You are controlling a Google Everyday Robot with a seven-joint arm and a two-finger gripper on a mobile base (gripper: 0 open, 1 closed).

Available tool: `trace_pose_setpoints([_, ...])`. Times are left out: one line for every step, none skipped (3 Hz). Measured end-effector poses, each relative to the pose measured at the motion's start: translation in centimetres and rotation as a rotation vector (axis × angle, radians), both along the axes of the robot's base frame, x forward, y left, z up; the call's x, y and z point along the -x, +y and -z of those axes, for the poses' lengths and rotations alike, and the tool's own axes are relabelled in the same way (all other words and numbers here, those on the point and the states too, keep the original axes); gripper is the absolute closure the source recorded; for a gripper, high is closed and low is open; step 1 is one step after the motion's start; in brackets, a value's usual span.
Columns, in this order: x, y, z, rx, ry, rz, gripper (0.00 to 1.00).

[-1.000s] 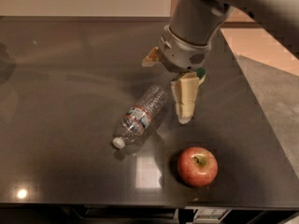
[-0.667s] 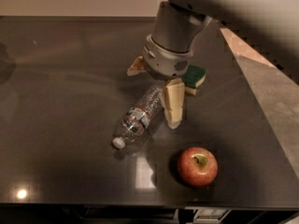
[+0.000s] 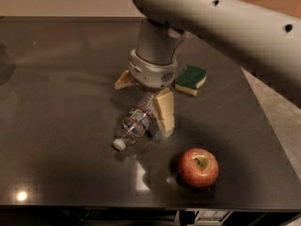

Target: Place water bottle upright

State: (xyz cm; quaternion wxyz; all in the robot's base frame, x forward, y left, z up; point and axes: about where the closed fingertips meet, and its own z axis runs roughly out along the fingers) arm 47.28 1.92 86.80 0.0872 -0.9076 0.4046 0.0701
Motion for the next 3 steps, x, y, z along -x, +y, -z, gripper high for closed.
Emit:
trace_pose_setpoints([0.9, 0.7, 1.8, 0.049, -0.013, -0.096, 0.00])
trace_pose_setpoints([1.6, 0.8, 3.3, 0.102, -0.022, -0.160, 0.00])
trace_pose_setpoints([2.0, 0.8, 4.2, 0.131, -0.027, -0.195, 0.00])
